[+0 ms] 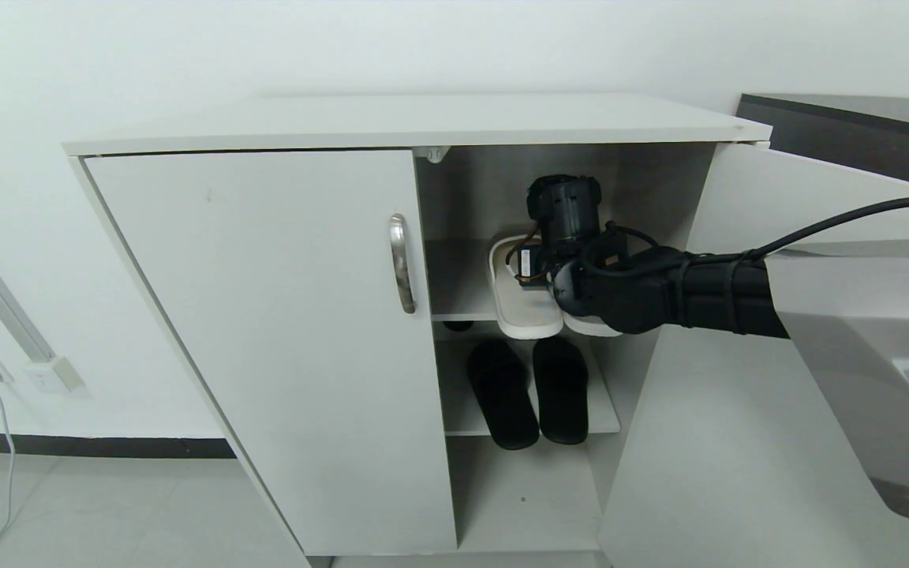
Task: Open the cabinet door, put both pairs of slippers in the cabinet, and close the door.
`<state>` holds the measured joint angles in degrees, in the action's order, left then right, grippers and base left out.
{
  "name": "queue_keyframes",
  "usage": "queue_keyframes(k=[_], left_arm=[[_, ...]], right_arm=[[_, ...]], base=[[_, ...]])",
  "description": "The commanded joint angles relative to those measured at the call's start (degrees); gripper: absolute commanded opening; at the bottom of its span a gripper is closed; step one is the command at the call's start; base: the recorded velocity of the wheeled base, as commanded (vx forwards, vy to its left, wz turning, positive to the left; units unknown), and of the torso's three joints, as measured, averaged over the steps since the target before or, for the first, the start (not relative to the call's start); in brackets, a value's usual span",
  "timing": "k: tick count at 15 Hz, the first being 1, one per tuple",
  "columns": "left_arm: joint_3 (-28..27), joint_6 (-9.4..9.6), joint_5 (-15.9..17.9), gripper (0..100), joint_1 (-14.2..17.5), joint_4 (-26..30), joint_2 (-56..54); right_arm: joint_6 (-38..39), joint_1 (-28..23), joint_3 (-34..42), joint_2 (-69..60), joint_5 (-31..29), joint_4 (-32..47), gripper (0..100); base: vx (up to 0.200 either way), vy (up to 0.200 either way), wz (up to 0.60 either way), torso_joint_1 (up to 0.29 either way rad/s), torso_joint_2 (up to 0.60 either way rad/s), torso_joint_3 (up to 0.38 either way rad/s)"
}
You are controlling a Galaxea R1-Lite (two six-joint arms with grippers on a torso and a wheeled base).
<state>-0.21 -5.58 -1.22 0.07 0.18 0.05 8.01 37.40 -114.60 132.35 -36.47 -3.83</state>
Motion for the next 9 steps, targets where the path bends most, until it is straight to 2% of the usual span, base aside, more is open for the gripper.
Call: queue_keyframes(k=[1,9], left_arm=[[0.03,-0.04,-0.01,0,0.01,-0.01,0.04],[0.03,-0.04,-0.10,0,0.01,-0.01,0.04]], right_arm=[[-0.01,0.04,0.01,0.10,0.00,0.14,100],[-0.10,0.66,0.01,-0.78,-0.88,1.72,100]], base=[[0.000,0.000,0.00,0.000,0.00,0.000],[0.000,0.000,0.00,0.000,0.00,0.000]])
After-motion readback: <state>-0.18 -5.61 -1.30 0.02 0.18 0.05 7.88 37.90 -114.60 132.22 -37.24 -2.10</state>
